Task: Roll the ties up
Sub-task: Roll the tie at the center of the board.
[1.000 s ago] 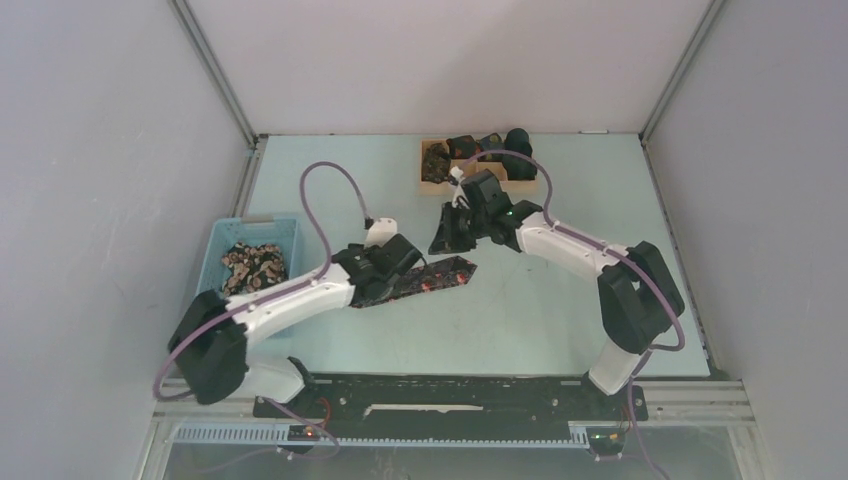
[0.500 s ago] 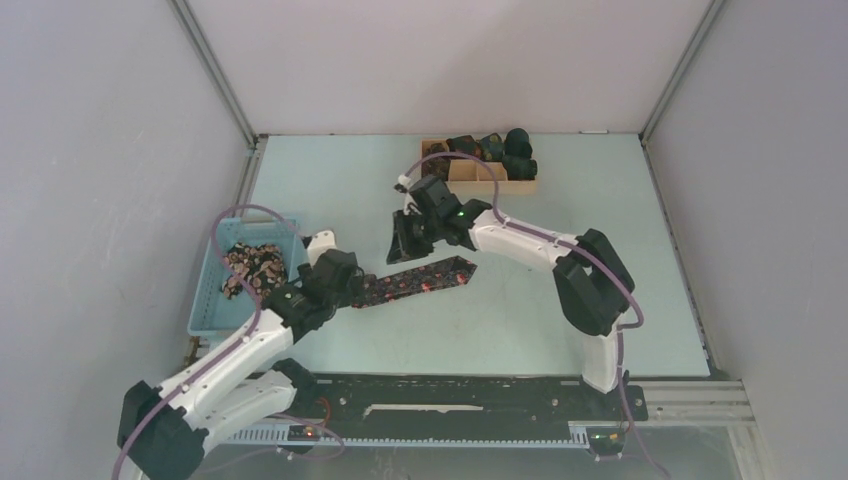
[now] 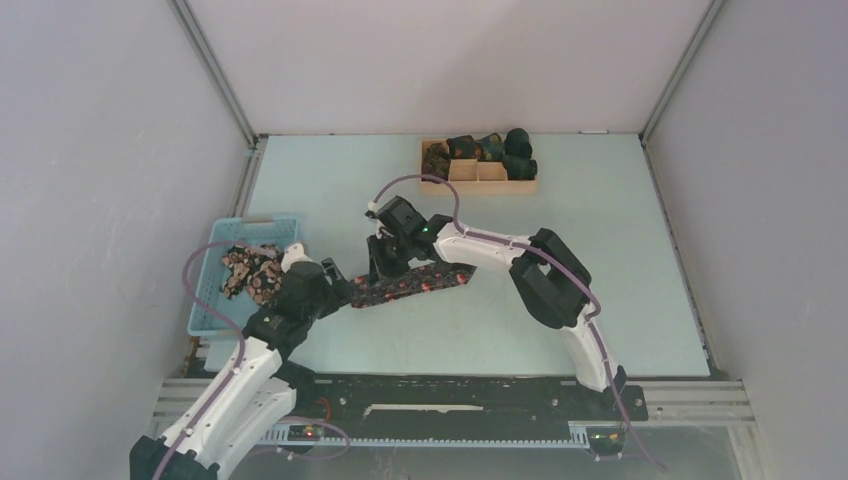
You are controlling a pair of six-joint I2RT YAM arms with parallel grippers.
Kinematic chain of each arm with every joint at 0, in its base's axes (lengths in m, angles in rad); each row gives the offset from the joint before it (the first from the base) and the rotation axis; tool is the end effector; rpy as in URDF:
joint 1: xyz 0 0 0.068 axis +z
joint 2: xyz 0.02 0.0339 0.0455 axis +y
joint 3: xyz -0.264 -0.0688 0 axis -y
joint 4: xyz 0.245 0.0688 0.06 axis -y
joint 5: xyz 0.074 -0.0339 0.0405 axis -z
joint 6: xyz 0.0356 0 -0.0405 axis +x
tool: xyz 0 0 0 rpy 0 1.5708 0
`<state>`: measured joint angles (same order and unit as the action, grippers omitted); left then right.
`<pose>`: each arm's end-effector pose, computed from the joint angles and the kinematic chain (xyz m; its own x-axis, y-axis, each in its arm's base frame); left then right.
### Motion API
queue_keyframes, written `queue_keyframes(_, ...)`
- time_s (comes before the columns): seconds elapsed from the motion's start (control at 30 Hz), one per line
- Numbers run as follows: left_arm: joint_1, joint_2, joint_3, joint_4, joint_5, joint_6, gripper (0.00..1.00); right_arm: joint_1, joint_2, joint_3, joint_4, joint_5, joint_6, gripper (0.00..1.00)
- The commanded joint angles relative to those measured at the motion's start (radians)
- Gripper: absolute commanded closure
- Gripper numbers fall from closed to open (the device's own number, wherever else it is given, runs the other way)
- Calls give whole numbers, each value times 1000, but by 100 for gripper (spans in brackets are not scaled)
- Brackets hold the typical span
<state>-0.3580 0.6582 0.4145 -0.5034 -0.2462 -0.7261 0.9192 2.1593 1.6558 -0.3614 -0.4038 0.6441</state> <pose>0.1370 -0.0420 0.2004 -0.5903 -0.4667 -0.6586 -0.2937 0.8842 -0.3633 0.2796 0.3896 0.1862 -0.9009 -0.2707 -0.3392 -0.4311 0.6472 0.6286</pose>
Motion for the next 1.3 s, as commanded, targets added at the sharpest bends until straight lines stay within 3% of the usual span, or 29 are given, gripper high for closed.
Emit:
queue_keyframes(0.0, 21, 12, -19, 77, 66, -9, 24, -4, 25, 43, -14, -3, 2, 80)
queue_keyframes(1.1, 108, 302, -134, 473, 314, 7, 33, -33, 97, -47, 19, -1, -14, 85)
queue_keyframes(1.27, 111, 367, -132, 542, 357, 7, 38, -36, 92, -57, 22, -2, -13, 85)
